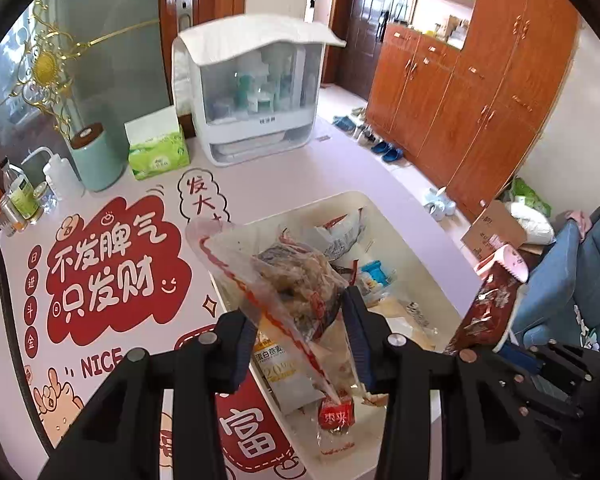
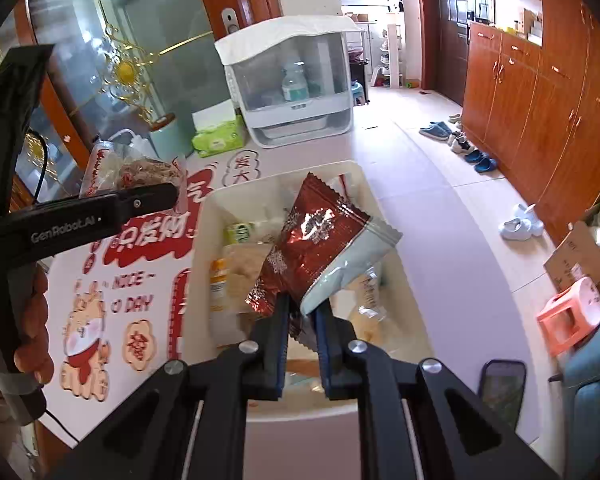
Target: Organize snacks
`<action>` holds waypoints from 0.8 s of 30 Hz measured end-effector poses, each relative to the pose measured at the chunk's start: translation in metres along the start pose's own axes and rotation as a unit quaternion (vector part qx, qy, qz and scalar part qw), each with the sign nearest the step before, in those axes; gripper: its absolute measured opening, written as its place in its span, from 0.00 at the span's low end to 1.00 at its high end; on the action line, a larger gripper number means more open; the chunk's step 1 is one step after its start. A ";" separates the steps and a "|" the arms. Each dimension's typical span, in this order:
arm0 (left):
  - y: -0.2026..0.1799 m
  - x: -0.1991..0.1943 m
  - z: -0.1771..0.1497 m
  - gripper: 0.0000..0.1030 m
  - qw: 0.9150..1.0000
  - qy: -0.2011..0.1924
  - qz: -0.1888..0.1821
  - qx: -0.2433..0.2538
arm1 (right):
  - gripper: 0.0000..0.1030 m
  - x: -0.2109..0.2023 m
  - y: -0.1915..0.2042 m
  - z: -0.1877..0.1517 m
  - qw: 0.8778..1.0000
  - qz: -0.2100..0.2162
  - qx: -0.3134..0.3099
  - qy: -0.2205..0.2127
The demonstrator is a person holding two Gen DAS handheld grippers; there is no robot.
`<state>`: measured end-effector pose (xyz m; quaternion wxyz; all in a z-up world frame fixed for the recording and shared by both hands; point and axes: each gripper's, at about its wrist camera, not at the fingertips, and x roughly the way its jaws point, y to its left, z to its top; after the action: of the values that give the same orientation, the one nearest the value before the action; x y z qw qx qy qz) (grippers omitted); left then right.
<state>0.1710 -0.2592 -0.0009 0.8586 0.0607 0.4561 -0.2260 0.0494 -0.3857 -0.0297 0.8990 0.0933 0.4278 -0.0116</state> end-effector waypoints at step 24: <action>0.026 0.031 -0.007 0.89 0.995 0.019 0.085 -0.056 | 0.44 0.064 0.008 0.017 0.998 0.003 -0.045 0.046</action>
<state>0.1925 -0.2440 -0.0330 0.8680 0.0558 0.4774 -0.1249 0.1044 -0.3768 -0.0671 0.8816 0.0540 0.4686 0.0146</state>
